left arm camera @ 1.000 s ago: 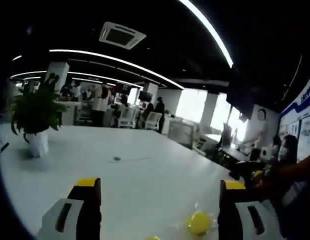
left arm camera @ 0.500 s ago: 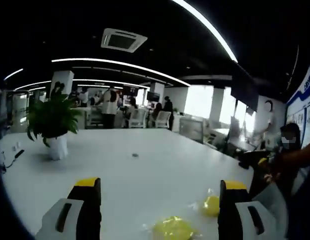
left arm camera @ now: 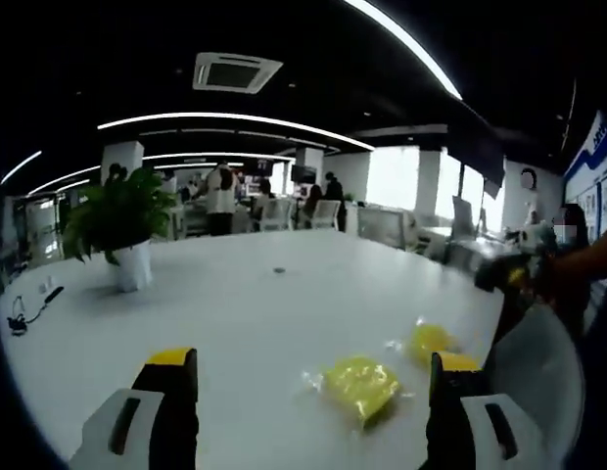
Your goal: Compare the silicone blocks by pressing each to a similar depth, holding the contact briefly, and releasing to observe deformation and rebound differences across the visible hardness samples.
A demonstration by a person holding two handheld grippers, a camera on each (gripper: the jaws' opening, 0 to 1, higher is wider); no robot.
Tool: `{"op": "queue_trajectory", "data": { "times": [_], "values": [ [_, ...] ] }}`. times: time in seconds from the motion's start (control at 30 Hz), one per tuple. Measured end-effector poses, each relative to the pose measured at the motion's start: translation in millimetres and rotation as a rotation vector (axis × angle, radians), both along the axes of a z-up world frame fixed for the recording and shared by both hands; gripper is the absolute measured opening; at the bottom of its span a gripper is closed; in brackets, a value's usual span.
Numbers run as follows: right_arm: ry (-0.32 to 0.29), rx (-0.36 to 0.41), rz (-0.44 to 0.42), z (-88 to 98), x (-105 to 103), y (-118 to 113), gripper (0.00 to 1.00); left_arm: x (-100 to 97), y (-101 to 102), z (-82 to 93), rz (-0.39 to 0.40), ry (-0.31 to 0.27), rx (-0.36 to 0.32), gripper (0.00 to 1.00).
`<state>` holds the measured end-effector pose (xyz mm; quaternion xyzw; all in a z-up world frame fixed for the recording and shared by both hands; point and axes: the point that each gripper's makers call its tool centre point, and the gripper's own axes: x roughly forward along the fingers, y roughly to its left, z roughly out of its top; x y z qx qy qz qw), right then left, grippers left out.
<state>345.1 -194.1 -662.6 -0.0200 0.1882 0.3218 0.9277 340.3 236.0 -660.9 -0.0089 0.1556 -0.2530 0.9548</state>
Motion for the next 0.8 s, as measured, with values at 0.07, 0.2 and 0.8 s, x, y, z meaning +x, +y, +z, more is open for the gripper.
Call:
{"op": "queue_trajectory", "data": {
  "times": [0.07, 0.2, 0.8],
  "values": [
    [-0.003, -0.002, -0.004, -2.9, -2, -3, 0.97, -3.5, 1, -2.8, 0.002, 0.002, -0.011, 1.0],
    [0.01, -0.016, -0.024, -12.5, -5, -7, 0.97, -10.0, 2, -10.0, -0.002, 0.008, -0.005, 1.0],
    [0.023, -0.006, -0.061, -31.7, -7, -8, 0.97, -26.1, 0, -35.7, 0.004, 0.066, -0.029, 1.0]
  ]
}}
